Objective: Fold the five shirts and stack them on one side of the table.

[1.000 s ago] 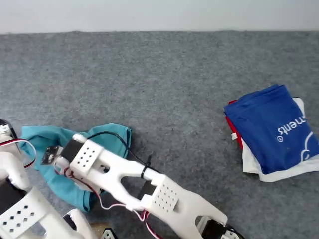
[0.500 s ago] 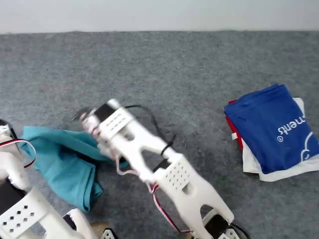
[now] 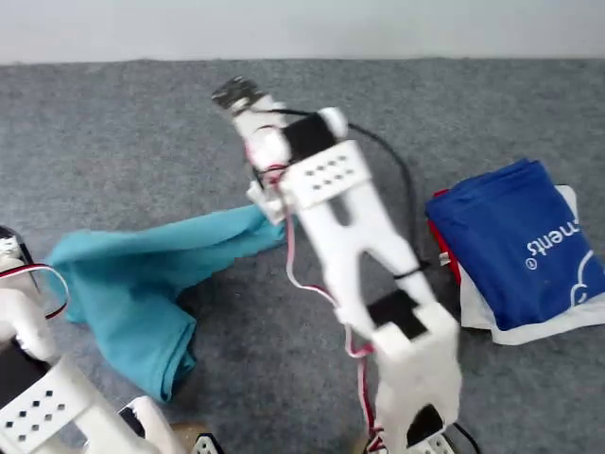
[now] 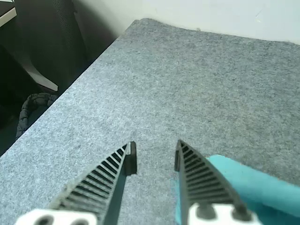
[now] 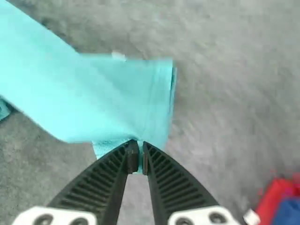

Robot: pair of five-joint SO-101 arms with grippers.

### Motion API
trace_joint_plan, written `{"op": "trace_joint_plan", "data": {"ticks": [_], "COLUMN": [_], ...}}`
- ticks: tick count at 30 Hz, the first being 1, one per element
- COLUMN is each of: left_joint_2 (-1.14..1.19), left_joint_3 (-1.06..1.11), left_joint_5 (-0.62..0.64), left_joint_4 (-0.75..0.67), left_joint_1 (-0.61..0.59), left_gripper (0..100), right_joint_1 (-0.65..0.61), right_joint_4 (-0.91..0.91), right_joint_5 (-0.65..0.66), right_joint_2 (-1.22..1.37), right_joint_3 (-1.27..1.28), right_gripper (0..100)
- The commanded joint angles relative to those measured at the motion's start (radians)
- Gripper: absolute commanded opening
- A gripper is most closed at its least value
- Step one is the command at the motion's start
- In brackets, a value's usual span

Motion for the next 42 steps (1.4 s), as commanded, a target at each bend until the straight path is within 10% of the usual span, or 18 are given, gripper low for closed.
{"op": "trace_joint_plan", "data": {"ticks": [1, 15, 21, 27, 42], "left_joint_2": [-0.011, -0.011, 0.015, 0.198, 0.514], "left_joint_3": [-0.033, -0.035, -0.031, 0.067, 0.153], "left_joint_5": [0.009, 0.009, 0.005, -0.17, -0.557], "left_joint_4": [0.003, 0.031, 0.18, 0.221, 0.583], "left_joint_1": [-0.002, 0.014, 0.284, 0.448, 0.48], "left_gripper": [14, 14, 14, 15, 14], "right_joint_1": [0.117, 0.309, 0.38, 0.506, 0.588], "right_joint_4": [0.041, -0.016, -0.084, -0.007, 0.033], "right_joint_5": [-0.051, -0.034, -0.009, -0.003, 0.026], "right_joint_2": [-0.225, -0.352, -0.157, -0.099, -0.196], "right_joint_3": [0.077, 0.284, 0.311, 0.311, 0.313], "right_gripper": [0.9, 1.0, 9.5, 33.3, 25.9]}}
